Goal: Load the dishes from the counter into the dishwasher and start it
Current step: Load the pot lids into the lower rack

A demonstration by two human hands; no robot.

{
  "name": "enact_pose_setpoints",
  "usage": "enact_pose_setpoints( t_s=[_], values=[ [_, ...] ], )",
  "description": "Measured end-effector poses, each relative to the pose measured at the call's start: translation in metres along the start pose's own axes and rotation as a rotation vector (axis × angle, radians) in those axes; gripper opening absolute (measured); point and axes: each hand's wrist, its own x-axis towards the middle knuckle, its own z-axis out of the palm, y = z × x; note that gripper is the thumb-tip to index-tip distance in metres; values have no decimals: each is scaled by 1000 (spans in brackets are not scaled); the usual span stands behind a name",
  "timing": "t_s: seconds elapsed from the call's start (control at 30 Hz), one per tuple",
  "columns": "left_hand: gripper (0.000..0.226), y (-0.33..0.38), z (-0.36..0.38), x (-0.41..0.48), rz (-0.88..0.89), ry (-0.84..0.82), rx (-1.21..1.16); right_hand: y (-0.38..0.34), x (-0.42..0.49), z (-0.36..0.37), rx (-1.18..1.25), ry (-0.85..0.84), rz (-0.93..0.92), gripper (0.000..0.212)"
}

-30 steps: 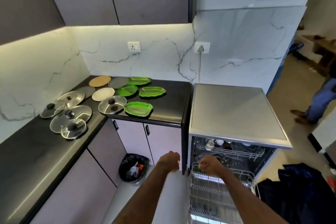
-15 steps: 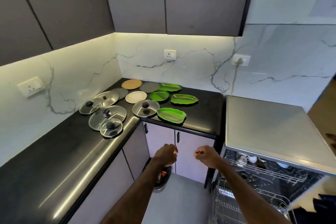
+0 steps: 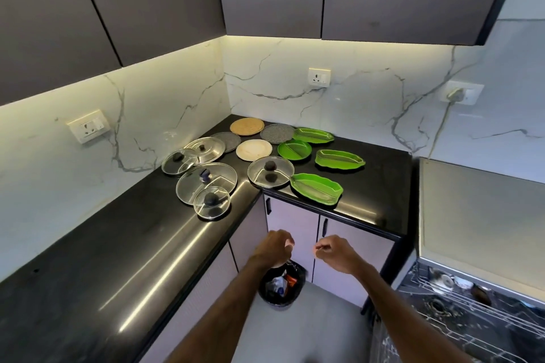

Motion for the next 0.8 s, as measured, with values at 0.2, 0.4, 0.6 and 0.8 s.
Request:
enact_pose_setpoints(
  t_s=[0.2, 0.4, 0.6, 0.8],
  values=[
    [24, -15, -15, 67, -19, 25, -45, -11, 76, -12, 34, 24, -30, 22],
    [24, -20, -41, 126, -54, 62, -79, -25, 152, -25, 120, 10, -39, 14],
    [28, -46, -72, 158, -174, 188, -161, -47, 219, -14, 178, -60, -36, 23],
    [32, -85, -91, 182, -283, 274, -188, -65, 266, 7, 259, -98, -6, 19]
  ],
)
